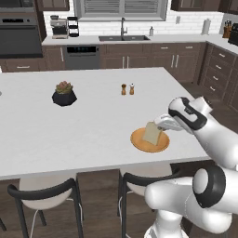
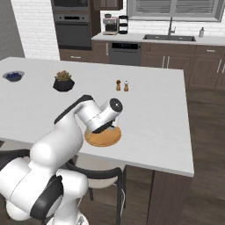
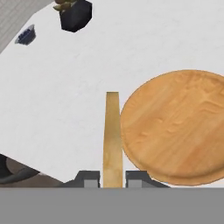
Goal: Start the toaster. Once the lever pops up, take the bread to the plate on the dining counter.
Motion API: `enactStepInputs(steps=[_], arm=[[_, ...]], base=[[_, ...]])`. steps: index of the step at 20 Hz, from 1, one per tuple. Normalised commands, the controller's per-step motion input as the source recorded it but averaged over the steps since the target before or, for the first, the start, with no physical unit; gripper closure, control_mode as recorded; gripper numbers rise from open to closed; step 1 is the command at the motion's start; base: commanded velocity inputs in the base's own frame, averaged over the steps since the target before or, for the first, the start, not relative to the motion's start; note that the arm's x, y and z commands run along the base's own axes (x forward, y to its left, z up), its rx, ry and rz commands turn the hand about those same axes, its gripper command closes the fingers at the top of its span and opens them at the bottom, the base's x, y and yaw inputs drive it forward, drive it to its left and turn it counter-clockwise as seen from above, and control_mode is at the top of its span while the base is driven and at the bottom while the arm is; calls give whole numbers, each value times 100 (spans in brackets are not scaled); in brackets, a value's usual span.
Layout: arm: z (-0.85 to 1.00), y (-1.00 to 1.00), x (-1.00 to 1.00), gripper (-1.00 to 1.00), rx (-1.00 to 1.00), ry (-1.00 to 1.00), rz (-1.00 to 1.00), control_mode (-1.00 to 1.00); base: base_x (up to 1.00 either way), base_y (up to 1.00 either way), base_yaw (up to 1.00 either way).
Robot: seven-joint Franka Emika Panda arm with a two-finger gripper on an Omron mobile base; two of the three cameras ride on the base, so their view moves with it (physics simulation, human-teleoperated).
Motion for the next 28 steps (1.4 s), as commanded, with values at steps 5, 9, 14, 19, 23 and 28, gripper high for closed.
enactStepInputs(steps=[5,9,14,19,23,28], arm=[[-19,0,13,100,0,0,0,-100],[-23,0,22,100,0,0,0,-100],[-28,0,16,100,0,0,0,-100],[-25,0,14,100,0,0,0,-100],[-20,0,26,100,0,0,0,-100],[-14,-5,40,100,0,0,1,-100]], base=[[0,0,0],[0,0,0],[0,0,0],[0,0,0],[0,0,0],[0,0,0]])
